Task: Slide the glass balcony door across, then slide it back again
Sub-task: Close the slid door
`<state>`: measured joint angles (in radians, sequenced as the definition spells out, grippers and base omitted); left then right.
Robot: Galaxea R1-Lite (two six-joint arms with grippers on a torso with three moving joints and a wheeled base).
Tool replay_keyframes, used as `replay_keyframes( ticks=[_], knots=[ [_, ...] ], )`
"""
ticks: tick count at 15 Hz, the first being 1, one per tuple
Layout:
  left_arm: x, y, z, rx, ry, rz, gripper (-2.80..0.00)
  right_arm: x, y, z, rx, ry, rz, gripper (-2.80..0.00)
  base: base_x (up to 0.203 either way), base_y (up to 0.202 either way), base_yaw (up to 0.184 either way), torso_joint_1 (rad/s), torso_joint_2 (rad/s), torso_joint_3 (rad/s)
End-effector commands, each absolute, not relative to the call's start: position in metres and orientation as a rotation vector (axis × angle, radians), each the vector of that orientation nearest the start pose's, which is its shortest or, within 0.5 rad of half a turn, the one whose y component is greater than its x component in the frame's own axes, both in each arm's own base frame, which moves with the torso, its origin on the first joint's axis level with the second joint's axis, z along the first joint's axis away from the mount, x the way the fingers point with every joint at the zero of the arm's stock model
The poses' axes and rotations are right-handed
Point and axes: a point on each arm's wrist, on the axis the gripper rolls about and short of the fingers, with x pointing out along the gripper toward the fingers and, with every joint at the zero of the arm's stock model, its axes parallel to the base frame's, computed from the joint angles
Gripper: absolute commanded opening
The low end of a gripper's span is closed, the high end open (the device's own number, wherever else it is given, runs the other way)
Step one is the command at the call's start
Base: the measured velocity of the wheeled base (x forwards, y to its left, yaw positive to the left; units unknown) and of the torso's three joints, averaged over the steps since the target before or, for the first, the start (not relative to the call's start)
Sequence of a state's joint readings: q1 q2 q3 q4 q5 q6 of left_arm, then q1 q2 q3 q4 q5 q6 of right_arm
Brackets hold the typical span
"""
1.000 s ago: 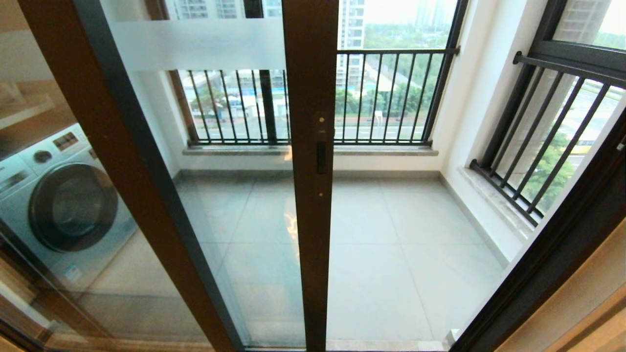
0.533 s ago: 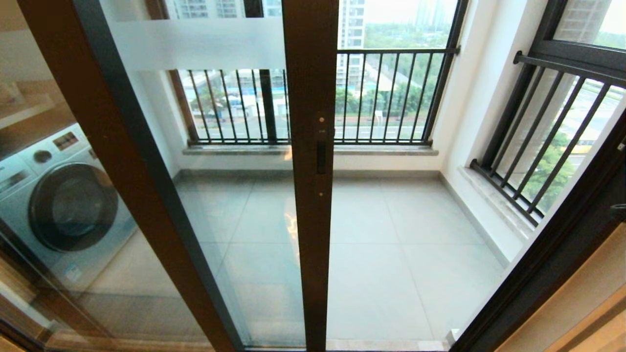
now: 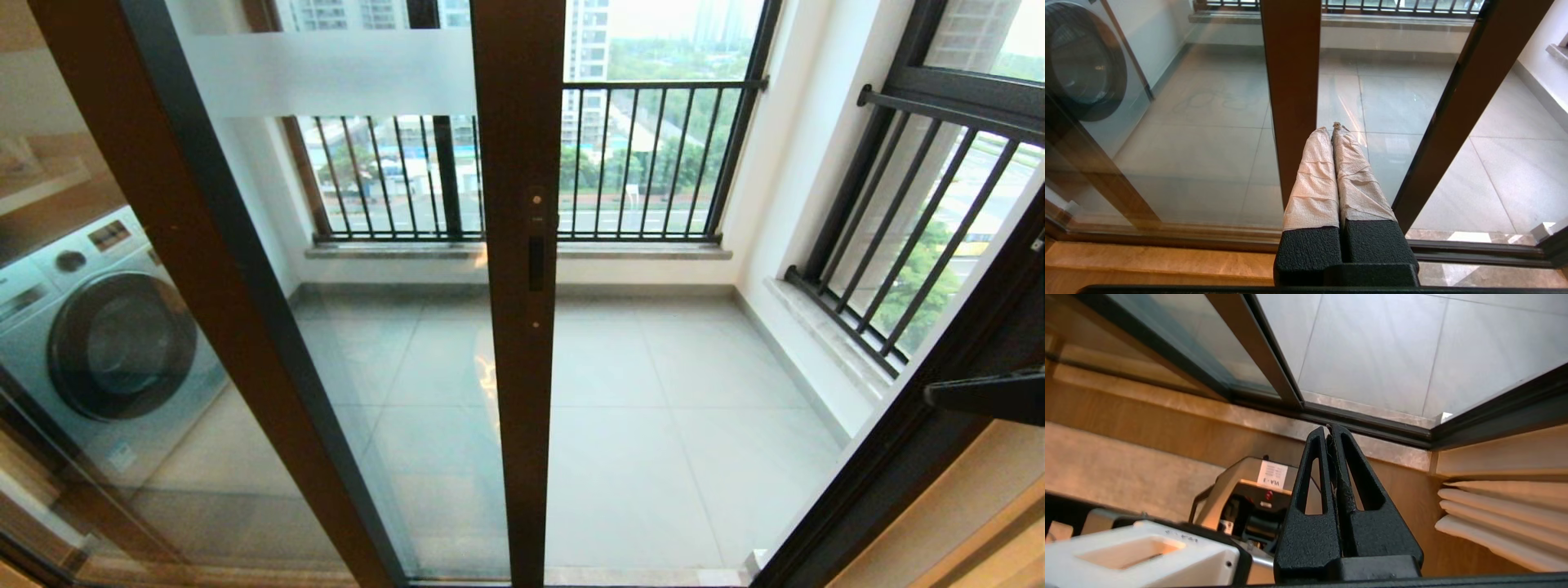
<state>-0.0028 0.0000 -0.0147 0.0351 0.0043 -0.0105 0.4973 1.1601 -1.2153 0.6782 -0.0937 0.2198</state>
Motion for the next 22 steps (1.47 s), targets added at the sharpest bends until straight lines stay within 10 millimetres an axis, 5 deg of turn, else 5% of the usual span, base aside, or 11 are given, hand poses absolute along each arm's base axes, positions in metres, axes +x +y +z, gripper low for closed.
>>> replay_keyframes(
  ticks=[1,8,16,22],
  knots=[
    [-0.024,0.0,0.076,-0.011,0.023,0.002,-2.8,0.119,0.068,0.298,0.017,0.627,0.284,-2.8,0.0,0.0,0.0,0.0,0.0,0.0],
    [-0.024,0.0,0.076,-0.011,0.021,0.002,-2.8,0.122,0.078,0.299,0.011,0.527,0.178,-2.8,0.0,0.0,0.0,0.0,0.0,0.0],
    [-0.024,0.0,0.076,-0.011,0.021,0.002,-2.8,0.164,0.145,0.309,-0.004,0.383,0.278,-2.8,0.0,0.0,0.0,0.0,0.0,0.0],
    [-0.024,0.0,0.076,-0.011,0.021,0.002,-2.8,0.226,0.203,0.28,-0.007,0.375,0.273,-2.8,0.0,0.0,0.0,0.0,0.0,0.0]
  ],
)
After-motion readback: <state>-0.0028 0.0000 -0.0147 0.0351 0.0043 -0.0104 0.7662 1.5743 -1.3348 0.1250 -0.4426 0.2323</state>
